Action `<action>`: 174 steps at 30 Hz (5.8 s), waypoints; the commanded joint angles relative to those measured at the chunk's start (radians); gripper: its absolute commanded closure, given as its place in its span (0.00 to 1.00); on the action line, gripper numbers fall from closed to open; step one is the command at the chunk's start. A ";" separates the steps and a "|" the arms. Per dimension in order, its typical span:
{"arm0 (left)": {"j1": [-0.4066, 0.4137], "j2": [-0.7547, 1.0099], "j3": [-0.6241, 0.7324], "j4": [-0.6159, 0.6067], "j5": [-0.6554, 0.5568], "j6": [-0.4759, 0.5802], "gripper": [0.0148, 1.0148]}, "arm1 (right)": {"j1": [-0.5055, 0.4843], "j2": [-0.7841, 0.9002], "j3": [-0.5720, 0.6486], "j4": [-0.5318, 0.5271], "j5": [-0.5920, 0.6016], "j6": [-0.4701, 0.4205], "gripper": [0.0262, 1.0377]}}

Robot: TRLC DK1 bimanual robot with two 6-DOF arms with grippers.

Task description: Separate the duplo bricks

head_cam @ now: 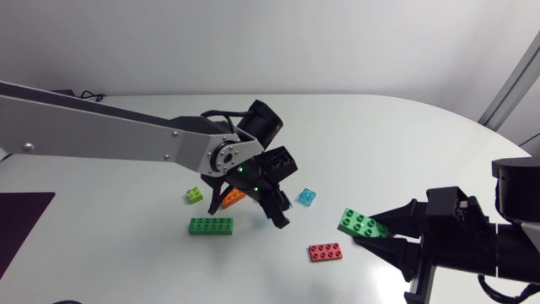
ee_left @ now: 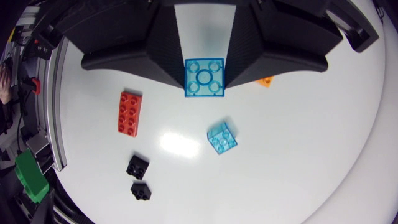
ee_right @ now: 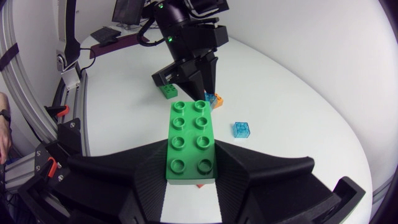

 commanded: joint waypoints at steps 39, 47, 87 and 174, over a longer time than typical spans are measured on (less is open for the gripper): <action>-0.045 0.394 0.458 -0.282 0.030 0.056 0.65 | -0.057 -0.004 -0.027 -0.016 -0.046 -0.041 0.73; -0.044 0.399 0.472 -0.304 0.030 0.058 0.53 | -0.054 -0.004 -0.027 -0.016 -0.046 -0.041 0.73; 0.122 -0.548 -0.391 0.141 -0.066 -0.036 0.03 | 0.349 0.634 0.211 0.258 0.170 0.017 0.73; 0.277 -0.933 -0.470 -0.207 0.023 -0.059 0.03 | 0.101 0.081 0.441 -0.507 0.376 0.235 0.05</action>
